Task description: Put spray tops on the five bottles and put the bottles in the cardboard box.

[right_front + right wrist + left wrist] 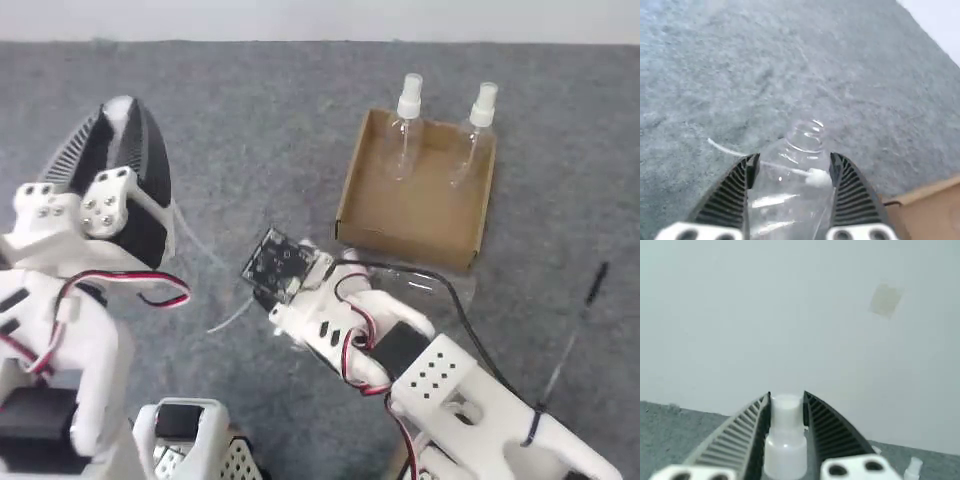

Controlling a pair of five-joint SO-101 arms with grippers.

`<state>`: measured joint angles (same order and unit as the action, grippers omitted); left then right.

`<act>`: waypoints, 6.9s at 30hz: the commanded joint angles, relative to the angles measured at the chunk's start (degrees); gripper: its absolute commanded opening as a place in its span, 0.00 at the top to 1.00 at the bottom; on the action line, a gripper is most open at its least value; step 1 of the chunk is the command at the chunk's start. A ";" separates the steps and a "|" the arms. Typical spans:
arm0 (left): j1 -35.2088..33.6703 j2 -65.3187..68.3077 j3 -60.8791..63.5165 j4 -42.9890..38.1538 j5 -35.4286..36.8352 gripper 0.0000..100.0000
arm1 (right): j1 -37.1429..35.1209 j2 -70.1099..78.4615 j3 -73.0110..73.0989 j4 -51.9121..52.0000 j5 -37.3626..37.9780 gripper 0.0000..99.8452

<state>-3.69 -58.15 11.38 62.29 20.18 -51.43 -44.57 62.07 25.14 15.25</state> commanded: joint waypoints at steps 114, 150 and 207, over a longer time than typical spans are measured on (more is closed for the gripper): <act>15.21 -0.35 25.63 5.10 -11.87 0.95 | 2.77 -22.20 5.98 0.04 -6.95 0.99; 10.73 -28.92 50.68 -3.25 -15.30 0.84 | 15.78 -8.48 -12.48 0.13 -6.59 0.99; 11.87 -33.23 68.18 -18.81 -18.29 0.99 | 35.74 15.16 -32.09 3.91 -1.49 0.99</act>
<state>10.20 -92.09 80.04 45.23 2.15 -16.35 -29.10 27.25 37.71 13.76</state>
